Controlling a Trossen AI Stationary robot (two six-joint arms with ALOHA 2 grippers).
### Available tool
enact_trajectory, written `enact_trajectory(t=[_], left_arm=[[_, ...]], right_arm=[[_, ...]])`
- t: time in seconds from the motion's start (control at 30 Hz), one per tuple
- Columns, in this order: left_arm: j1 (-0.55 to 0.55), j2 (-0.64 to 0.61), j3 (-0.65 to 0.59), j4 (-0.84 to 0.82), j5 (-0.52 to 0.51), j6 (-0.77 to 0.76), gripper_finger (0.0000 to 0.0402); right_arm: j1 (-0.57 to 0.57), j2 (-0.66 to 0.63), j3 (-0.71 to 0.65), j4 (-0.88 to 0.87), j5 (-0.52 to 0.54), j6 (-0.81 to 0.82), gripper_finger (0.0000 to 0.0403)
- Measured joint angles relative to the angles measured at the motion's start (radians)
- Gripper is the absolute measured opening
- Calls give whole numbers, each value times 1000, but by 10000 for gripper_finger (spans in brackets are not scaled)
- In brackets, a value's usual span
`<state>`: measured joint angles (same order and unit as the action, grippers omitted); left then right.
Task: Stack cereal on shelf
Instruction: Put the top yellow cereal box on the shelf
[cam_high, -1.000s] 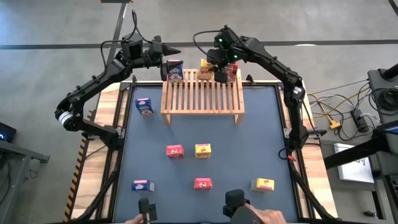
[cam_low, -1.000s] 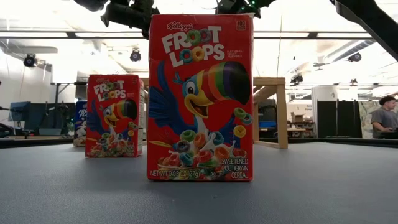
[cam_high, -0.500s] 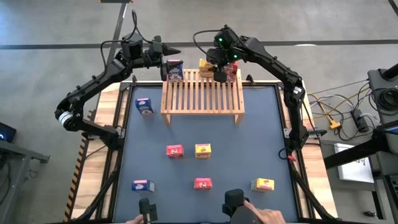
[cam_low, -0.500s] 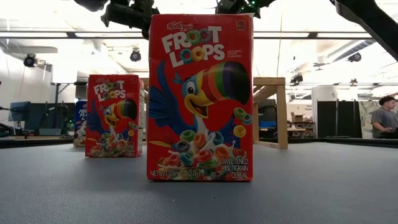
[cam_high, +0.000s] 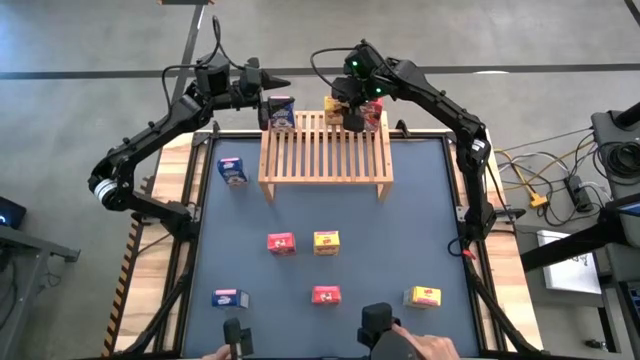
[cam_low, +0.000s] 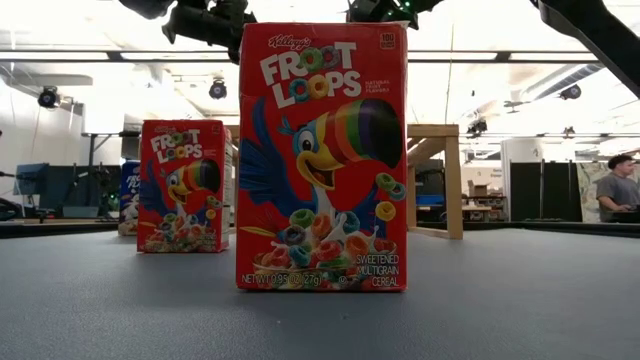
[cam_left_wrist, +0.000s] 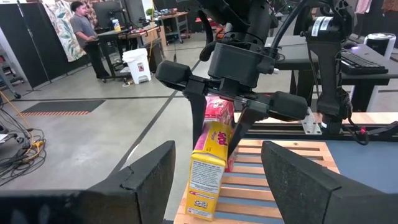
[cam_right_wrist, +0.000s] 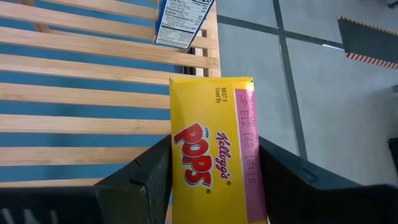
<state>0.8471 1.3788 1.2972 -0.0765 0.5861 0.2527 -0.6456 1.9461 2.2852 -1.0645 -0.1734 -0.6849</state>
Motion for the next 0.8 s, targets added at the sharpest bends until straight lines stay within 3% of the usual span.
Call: enact_trajectory(t=[0.33, 0.8], left_arm=[[0, 0, 0, 0, 0, 0, 222], [0, 30, 0, 0, 0, 0, 222]], right_arm=[[4, 0, 0, 31, -10, -5, 147], [32, 0, 0, 34, -69, 14, 150]])
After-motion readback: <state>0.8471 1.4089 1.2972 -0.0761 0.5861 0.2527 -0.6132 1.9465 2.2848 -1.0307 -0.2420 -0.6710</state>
